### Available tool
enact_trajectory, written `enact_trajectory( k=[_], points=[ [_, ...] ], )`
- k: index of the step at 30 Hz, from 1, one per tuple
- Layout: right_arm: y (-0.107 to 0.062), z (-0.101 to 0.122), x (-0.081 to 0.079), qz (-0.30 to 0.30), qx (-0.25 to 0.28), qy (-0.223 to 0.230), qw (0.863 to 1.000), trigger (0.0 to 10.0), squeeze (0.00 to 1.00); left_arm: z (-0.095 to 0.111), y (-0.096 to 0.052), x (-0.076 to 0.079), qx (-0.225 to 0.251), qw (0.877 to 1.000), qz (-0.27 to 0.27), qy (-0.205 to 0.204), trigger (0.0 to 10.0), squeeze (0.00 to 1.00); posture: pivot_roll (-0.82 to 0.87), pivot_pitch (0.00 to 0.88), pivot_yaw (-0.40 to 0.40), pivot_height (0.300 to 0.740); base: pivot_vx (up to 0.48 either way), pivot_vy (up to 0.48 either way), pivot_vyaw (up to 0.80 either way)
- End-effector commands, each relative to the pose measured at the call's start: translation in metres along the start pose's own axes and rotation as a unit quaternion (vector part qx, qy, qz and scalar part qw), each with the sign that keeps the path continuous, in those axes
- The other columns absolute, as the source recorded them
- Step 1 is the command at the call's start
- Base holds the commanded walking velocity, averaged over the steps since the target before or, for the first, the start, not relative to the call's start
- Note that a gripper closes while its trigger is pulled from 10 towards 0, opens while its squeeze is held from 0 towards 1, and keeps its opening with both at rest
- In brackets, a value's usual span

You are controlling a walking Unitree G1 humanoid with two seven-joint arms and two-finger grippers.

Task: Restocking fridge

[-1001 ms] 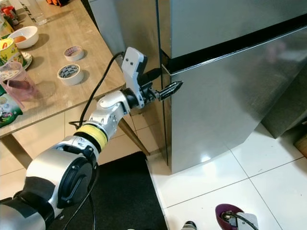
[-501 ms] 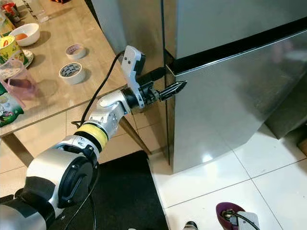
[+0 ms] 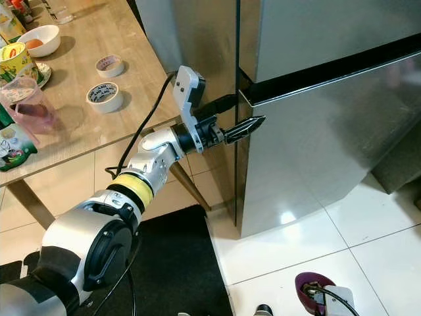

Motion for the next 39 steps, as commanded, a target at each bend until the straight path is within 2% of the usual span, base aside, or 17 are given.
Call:
enact_trajectory(
  k=[1,12,32,39],
  points=[
    [-0.006,-0.012,0.0,-0.005,-0.013,0.011,1.0,10.0,0.0,-0.025,0.014,0.027,-0.036,0.997,-0.07,-0.016,10.0,0.0,-0.22,0.335,0.188,0.74,0.0,0.0,0.0],
    [-0.006,-0.011,0.002,-0.008,-0.011,0.013,1.0,10.0,0.0,-0.027,0.02,0.038,-0.03,0.994,-0.103,-0.024,10.0,0.0,-0.22,0.334,0.188,0.74,0.0,0.0,0.0],
    [-0.006,-0.011,0.002,-0.01,-0.008,0.016,1.0,10.0,0.0,-0.028,0.022,0.045,-0.03,0.992,-0.123,-0.027,10.0,0.0,-0.23,0.336,0.195,0.74,0.0,0.0,0.0],
    [-0.007,-0.012,0.002,-0.012,-0.008,0.018,1.0,10.0,0.0,-0.034,0.025,0.046,-0.044,0.993,-0.112,-0.018,10.0,0.0,-0.23,0.337,0.2,0.74,0.0,0.0,0.0]
  ],
)
Point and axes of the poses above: a point about 5 cm out from each wrist's last joint towards the gripper, its own y axis pointing out of the wrist towards the gripper, its own z axis along the axis of the wrist's last joint, x = y × z, the point moved 5 cm from there along y, pointing out of the wrist towards the gripper, and after that the axes turned 13 degrees about -y, right-handed, at the moved point
